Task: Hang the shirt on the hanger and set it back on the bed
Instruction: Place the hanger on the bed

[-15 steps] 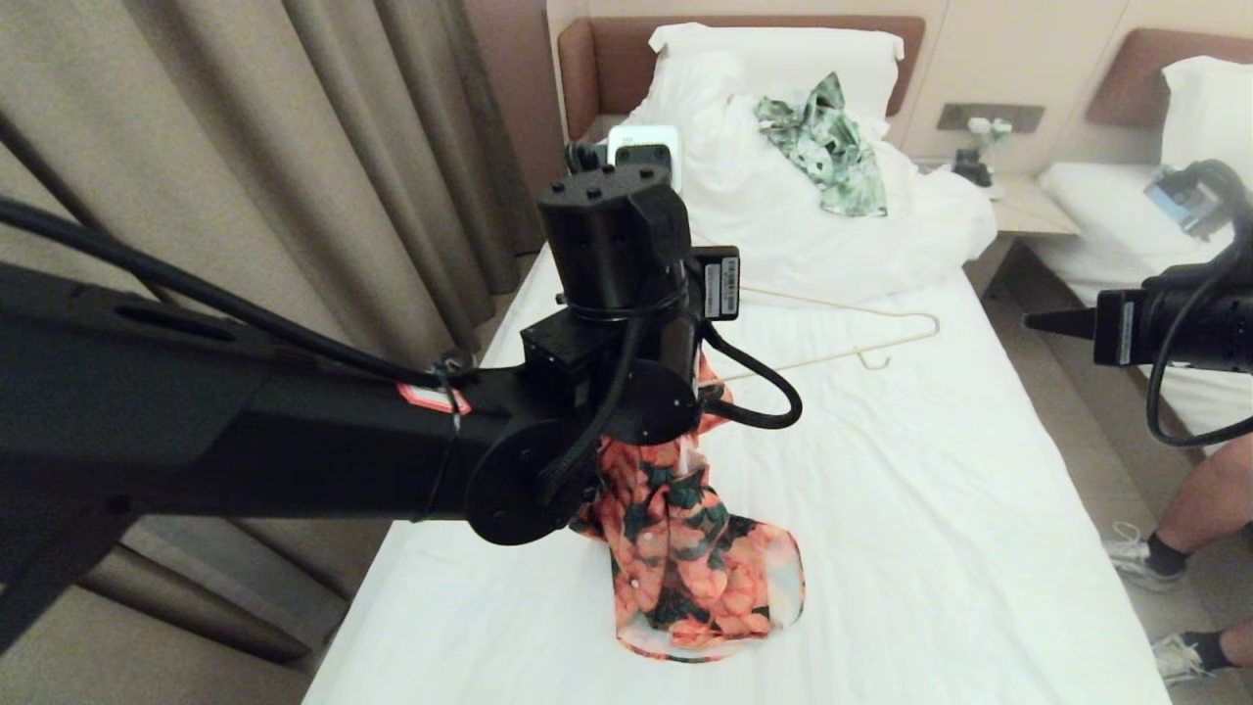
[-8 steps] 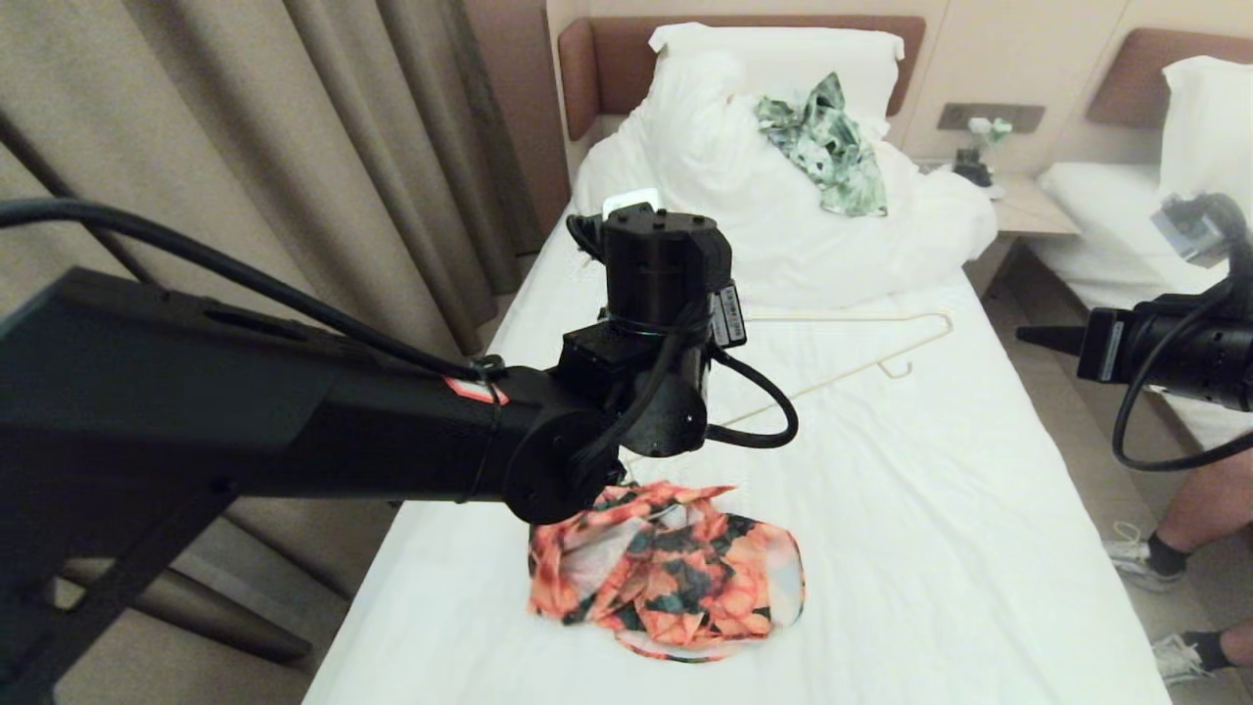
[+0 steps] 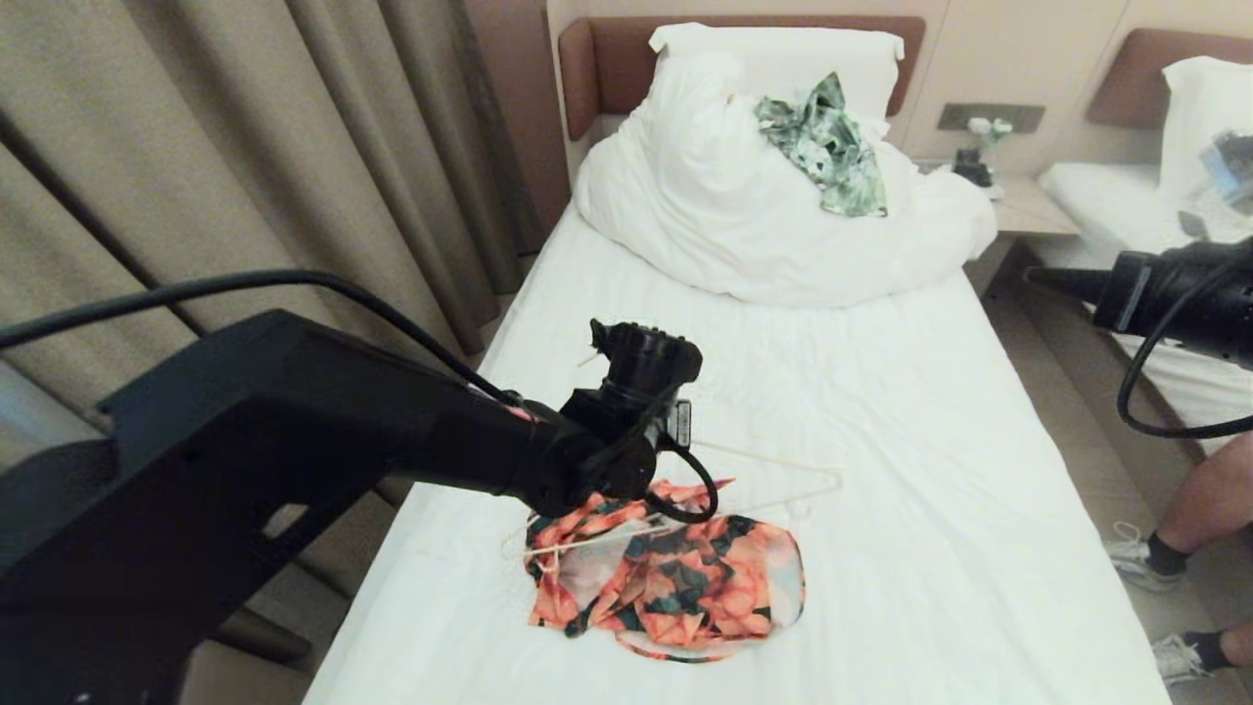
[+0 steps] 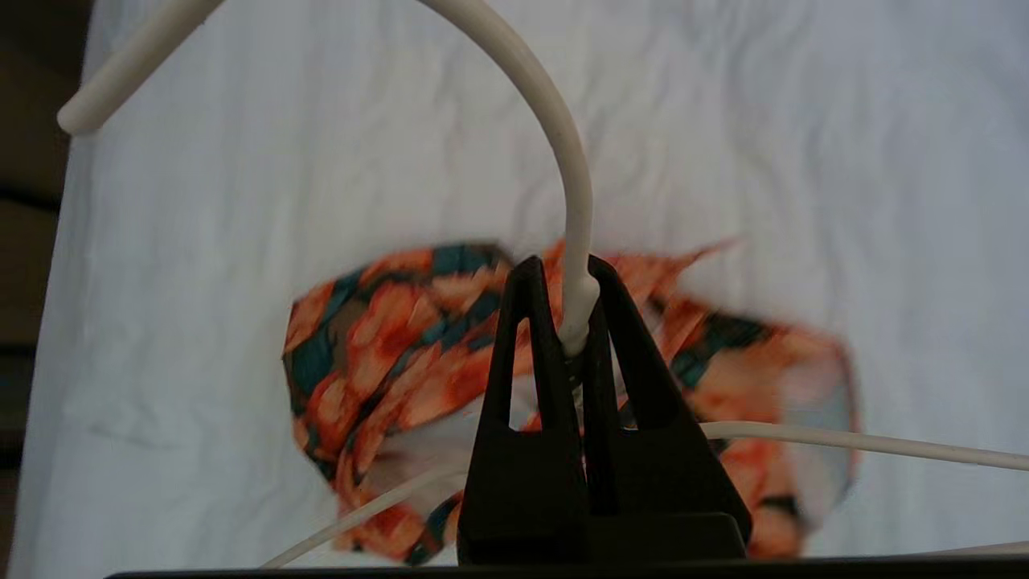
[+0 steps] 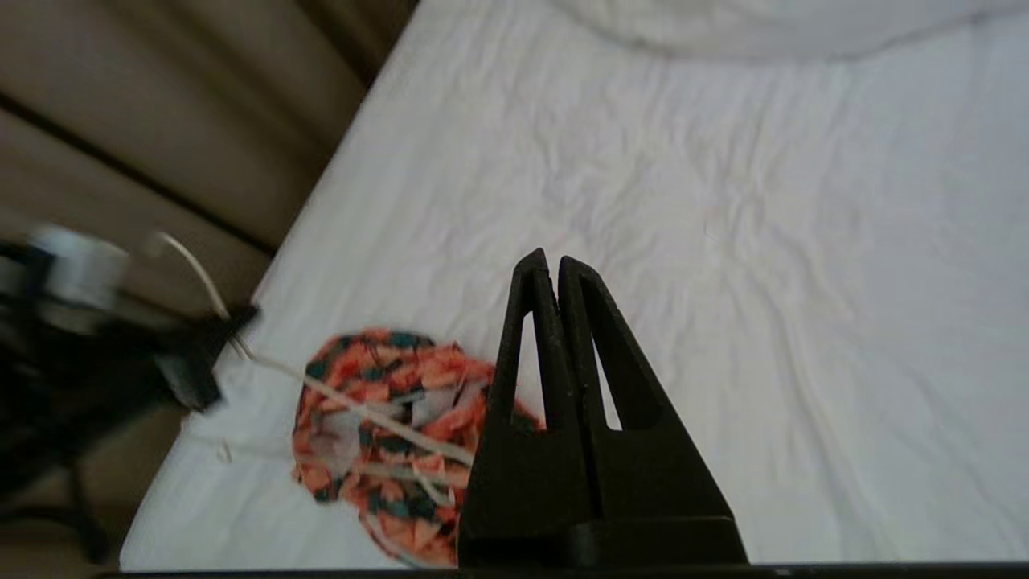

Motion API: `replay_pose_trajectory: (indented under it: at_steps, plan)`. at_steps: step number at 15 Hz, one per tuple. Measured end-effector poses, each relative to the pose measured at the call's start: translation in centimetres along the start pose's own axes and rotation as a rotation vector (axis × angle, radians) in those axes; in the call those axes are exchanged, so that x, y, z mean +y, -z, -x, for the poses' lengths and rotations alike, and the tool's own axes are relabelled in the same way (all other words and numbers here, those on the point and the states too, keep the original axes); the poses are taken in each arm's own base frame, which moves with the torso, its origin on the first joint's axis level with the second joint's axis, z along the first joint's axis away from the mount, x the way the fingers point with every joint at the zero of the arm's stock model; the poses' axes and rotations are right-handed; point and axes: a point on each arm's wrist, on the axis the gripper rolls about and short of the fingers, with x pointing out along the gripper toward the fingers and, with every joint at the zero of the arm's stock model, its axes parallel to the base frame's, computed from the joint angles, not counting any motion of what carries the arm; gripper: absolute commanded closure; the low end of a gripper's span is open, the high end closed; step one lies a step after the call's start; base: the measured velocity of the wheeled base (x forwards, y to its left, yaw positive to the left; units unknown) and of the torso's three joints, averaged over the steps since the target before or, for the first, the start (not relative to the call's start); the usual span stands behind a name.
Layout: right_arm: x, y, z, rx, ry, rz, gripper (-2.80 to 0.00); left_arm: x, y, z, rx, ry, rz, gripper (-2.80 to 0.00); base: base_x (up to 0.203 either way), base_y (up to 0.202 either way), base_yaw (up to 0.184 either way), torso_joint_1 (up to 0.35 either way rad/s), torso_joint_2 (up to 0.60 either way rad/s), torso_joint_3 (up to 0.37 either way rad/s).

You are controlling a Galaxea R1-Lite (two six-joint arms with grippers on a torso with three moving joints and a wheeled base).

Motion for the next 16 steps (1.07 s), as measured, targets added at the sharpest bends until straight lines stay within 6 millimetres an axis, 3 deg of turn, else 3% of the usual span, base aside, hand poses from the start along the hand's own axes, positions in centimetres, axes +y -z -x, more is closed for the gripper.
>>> replay_pose_trajectory:
  at_steps: [6, 11, 12, 16]
  plan:
    - [0.8, 0.0, 1.0, -0.008, -0.014, 0.02, 0.0, -1.5, 7.6, -6.2, 0.156, 0.008, -0.172, 0.0, 0.0, 0.0, 0.0, 0.0, 0.0, 0.0]
    - [0.9, 0.0, 1.1, -0.01, -0.016, 0.026, 0.0, -3.1, 10.6, -9.8, 0.18, 0.006, -0.218, 0.0, 0.0, 0.0, 0.0, 0.0, 0.0, 0.0]
    - [0.9, 0.0, 1.2, -0.01, -0.017, 0.026, 0.0, -3.4, 10.9, -10.2, 0.182, 0.007, -0.229, -2.8, 0.0, 0.0, 0.0, 0.0, 0.0, 0.0]
    - [0.9, 0.0, 1.1, -0.008, -0.021, 0.026, 0.0, -3.6, 11.8, -10.8, 0.192, 0.003, -0.239, -2.8, 0.0, 0.0, 0.0, 0.0, 0.0, 0.0]
